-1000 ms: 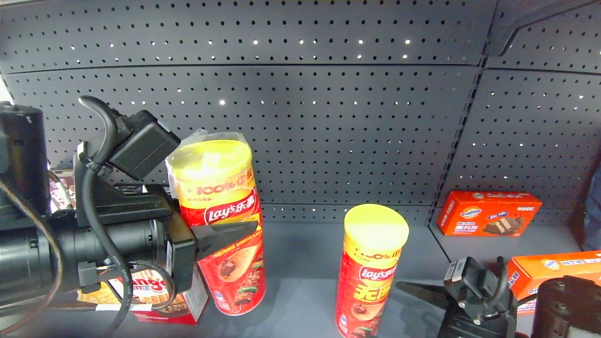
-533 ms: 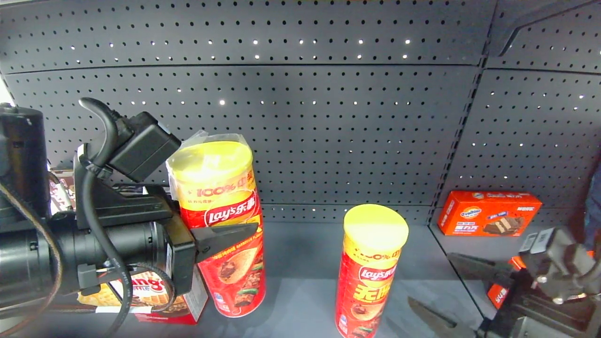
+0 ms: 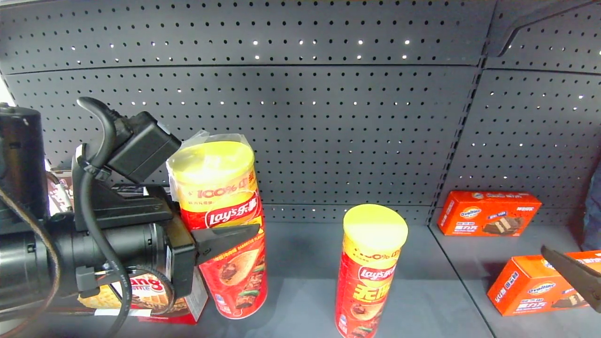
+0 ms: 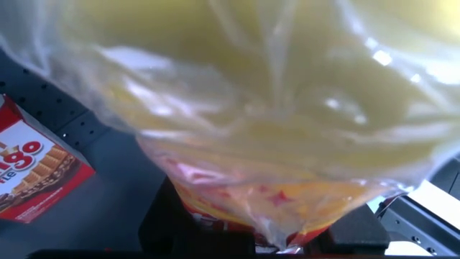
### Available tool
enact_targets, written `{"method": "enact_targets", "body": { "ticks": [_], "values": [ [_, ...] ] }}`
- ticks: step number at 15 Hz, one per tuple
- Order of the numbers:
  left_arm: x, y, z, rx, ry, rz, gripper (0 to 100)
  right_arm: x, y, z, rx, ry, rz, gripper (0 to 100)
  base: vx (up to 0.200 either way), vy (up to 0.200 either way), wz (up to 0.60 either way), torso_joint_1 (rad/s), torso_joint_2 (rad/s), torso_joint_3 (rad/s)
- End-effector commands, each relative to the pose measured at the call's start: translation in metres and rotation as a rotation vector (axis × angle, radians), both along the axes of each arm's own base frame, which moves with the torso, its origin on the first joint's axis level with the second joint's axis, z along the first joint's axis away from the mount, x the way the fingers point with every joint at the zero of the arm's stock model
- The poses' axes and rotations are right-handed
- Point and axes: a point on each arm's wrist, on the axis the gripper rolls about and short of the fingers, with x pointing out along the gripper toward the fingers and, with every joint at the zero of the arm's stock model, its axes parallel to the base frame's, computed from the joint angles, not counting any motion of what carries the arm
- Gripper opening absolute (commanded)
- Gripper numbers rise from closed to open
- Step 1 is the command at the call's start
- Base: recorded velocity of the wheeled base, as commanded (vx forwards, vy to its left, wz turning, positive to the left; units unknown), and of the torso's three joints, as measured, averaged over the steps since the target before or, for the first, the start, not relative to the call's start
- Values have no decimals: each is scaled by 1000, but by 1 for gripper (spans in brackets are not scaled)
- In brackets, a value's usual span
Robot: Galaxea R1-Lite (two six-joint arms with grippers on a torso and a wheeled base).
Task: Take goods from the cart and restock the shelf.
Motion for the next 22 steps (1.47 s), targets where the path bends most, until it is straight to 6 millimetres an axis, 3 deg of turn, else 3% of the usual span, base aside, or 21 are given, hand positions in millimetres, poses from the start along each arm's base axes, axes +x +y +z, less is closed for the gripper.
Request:
{"method": "enact_targets", "body": {
  "ticks": [1,3,6,8,9,14,18,20,22],
  "values": [
    [-2,1,0,-1,-1,-2,0,-35,-30,-38,-5,-11,-195,100,0,0,0,0,0,0],
    [-2,0,0,-1,-2,-5,0,-46,-37,-63,-20,4,-322,100,0,0,0,0,0,0],
    [-5,-3,-2,2,3,-25,0,-55,-42,-79,-19,-1,-408,100,0,0,0,0,0,0],
    [-7,-4,-6,9,13,-36,0,-72,-46,-95,-37,30,-484,100,0,0,0,0,0,0],
    [-7,-5,-6,9,13,-39,0,-89,-49,-111,-42,10,-476,100,0,0,0,0,0,0],
    [-11,-2,-5,6,8,-40,0,-90,-48,-109,-64,0,-399,100,0,0,0,0,0,0],
    [-13,-1,-6,5,9,-42,0,-90,-38,-110,-53,-4,18,100,0,0,0,0,0,0],
    [-14,0,-5,3,5,-42,0,-90,-38,-110,-23,4,16,100,0,0,0,0,0,0],
    [-14,0,-5,1,4,-43,0,-89,-40,-117,10,51,-91,100,0,0,0,0,0,0]
  ]
}}
